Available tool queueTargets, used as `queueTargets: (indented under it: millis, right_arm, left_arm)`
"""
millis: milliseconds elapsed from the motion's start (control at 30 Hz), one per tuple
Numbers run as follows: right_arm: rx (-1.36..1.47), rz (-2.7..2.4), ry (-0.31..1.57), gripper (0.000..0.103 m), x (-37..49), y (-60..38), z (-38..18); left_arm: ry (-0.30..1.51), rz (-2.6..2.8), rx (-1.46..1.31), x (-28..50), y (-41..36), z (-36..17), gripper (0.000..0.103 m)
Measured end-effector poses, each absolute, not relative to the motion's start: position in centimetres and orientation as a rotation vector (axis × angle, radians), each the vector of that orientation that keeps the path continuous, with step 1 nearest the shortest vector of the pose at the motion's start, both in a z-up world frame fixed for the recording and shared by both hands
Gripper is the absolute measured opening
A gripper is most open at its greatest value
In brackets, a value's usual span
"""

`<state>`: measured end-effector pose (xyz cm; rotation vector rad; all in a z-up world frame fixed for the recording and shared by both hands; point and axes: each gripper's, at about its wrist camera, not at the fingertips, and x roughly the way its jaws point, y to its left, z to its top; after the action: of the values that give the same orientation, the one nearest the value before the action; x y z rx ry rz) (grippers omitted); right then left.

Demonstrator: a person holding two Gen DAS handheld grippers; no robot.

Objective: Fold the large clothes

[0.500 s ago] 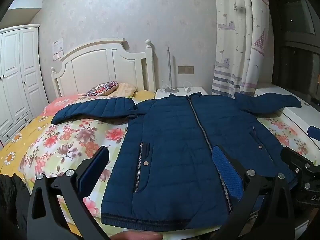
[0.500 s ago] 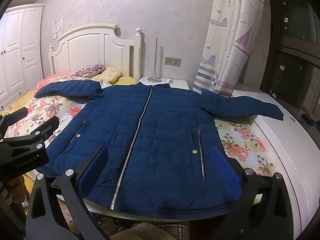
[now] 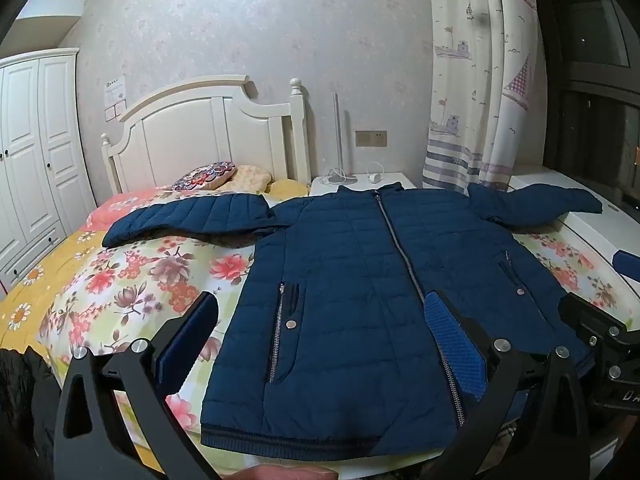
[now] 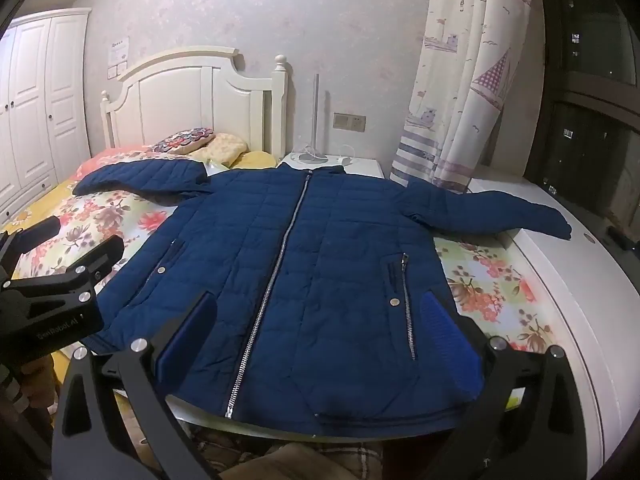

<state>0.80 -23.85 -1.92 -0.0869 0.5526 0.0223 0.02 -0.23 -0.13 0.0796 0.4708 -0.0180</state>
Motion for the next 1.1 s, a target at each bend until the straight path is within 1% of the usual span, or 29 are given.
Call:
queueTargets:
  millis: [1100]
  right_arm:
    - [-0.08, 0.035, 0.558, 0.101, 0.8, -23.72, -1.78]
  left_arm:
    - [0.478, -0.021, 0.078, -0.07, 0.19, -0.27, 0.099]
